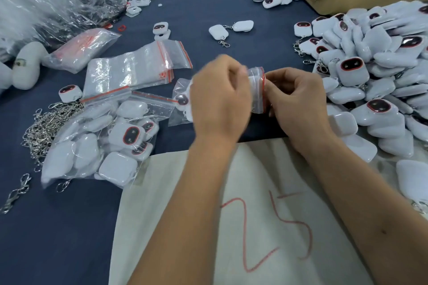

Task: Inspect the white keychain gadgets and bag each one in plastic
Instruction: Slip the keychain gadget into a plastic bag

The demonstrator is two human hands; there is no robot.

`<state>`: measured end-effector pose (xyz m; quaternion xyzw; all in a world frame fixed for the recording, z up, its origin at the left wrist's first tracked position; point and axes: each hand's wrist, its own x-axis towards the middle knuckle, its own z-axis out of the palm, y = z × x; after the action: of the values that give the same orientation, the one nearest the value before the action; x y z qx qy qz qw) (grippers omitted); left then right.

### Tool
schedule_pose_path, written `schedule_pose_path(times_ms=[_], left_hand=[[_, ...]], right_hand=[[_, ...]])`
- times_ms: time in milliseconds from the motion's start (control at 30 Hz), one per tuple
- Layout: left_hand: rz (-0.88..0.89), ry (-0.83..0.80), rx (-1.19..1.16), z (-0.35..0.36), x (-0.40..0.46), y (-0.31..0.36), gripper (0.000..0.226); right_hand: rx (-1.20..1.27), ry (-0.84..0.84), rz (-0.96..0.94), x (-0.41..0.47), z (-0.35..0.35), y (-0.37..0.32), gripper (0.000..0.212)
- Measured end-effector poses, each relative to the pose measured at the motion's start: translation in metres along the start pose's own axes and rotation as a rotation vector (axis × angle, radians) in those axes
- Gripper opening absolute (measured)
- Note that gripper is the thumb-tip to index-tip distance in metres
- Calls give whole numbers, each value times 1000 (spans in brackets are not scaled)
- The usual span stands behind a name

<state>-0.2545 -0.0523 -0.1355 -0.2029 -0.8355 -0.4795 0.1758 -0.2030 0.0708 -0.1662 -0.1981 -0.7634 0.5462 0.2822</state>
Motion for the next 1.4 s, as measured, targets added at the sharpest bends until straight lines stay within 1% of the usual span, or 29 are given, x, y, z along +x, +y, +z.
schedule_pose_path(times_ms=[67, 100, 133, 167, 200, 267, 400, 500, 600, 700, 767, 833, 933, 1000, 1100, 1233, 1267, 1333, 1400], left_hand=[[-146, 78, 92, -18, 15, -22, 11], [-216, 75, 157, -28, 21, -35, 12], [-276, 42, 216, -37, 25, -48, 14], [-327, -9, 244, -44, 28, -59, 14], [-371, -64, 232, -49, 30, -69, 13], [-429, -141, 159, -55, 32, -76, 13], [-367, -217, 94, -57, 32, -74, 21], [-304, -283, 25, -57, 30, -72, 28], [-256, -328, 22, -55, 30, -71, 37], [-283, -334, 34, -52, 31, -71, 40], [-312, -295, 86, -48, 31, -71, 31], [-318, -215, 156, -45, 30, -70, 24], [-336, -114, 232, -44, 28, -66, 28], [-367, -58, 236, -46, 27, -64, 31], [-374, 14, 150, -50, 28, -58, 33], [-349, -98, 111, -48, 26, -58, 14], [-343, -128, 107, -47, 25, -59, 13], [-335, -162, 118, -47, 24, -60, 21], [-351, -145, 125, -48, 25, -62, 27]], right_hand=[[28, -1, 5, 0, 1, -2, 23], [34, -10, 7, 0, 1, -3, 27], [37, -30, 3, 0, 1, -3, 25], [28, -55, -4, -1, 2, -2, 19], [15, -82, -10, -2, 2, -2, 14], [-32, -124, -28, -5, 2, -2, 19], [-158, -220, -104, -8, 1, -9, 24], [-318, -260, -176, -9, 1, -10, 24], [-403, -231, -229, -10, 5, -11, 24], [-440, -138, -233, -9, 6, -8, 23], [-434, -65, -203, -7, 5, -5, 19], [-402, -25, -151, -5, 4, -4, 12], [-326, -26, -134, -6, 4, -4, 3], [-308, -28, -158, -7, 4, -5, 7], [-315, -63, -175, -8, 5, -7, 12], [-284, -161, -202, -8, 6, -8, 27], [-262, -201, -203, -9, 6, -9, 29], [-203, -271, -180, -9, 8, -9, 29], [-181, -258, -155, -9, 8, -9, 29]])
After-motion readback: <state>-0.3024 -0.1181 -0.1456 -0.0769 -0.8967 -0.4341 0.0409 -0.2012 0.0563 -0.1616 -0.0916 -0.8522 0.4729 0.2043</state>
